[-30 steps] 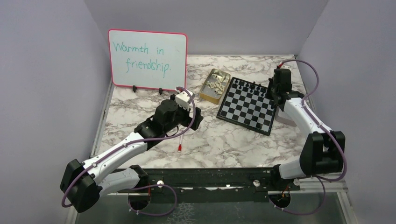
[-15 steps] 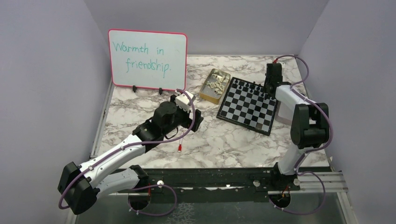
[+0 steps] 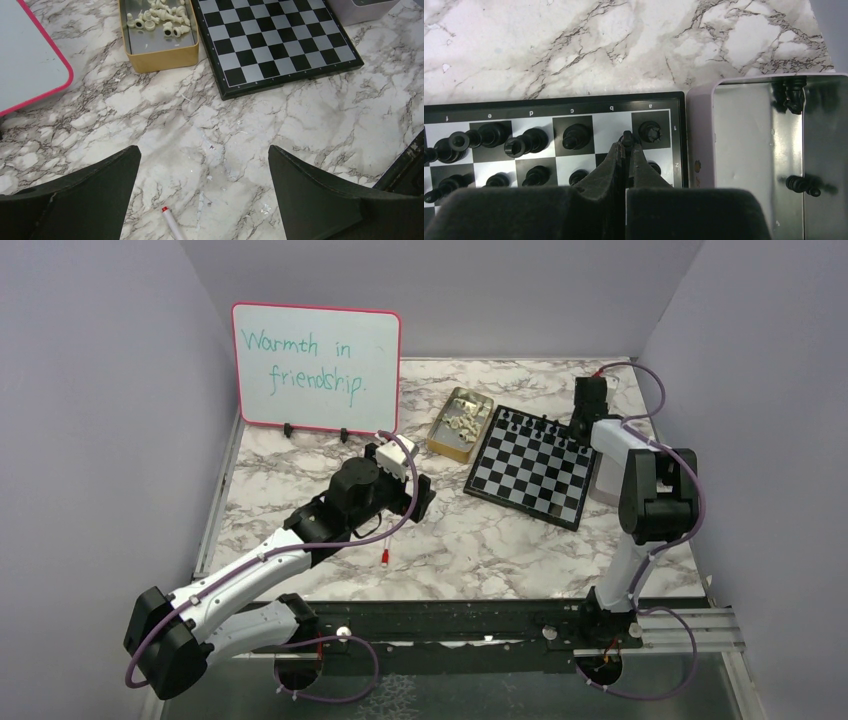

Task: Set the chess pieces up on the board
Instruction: Place the chess piece on the chessboard.

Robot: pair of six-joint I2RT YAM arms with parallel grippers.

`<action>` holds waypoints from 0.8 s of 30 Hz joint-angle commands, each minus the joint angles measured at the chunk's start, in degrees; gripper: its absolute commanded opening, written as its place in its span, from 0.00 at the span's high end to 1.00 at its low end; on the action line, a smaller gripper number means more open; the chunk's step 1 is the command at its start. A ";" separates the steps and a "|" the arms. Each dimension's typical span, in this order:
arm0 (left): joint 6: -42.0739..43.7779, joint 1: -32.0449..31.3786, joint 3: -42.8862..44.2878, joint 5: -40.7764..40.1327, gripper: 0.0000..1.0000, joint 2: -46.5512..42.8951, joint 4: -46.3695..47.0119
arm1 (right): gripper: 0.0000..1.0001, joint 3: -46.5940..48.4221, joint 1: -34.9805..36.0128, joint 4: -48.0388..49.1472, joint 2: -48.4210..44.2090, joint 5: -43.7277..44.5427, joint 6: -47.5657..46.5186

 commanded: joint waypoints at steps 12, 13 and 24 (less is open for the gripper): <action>0.17 -0.35 -0.54 -1.28 0.01 0.02 1.07 | 0.99 3.23 -0.40 2.37 3.07 -0.69 1.95; 0.17 -0.38 -0.54 -1.38 0.01 -0.07 1.05 | 0.99 3.01 -0.45 2.44 3.15 -0.94 2.13; 0.13 -0.40 -0.54 -1.39 0.01 -0.19 0.94 | 0.99 1.86 -0.43 2.49 4.13 -2.01 2.97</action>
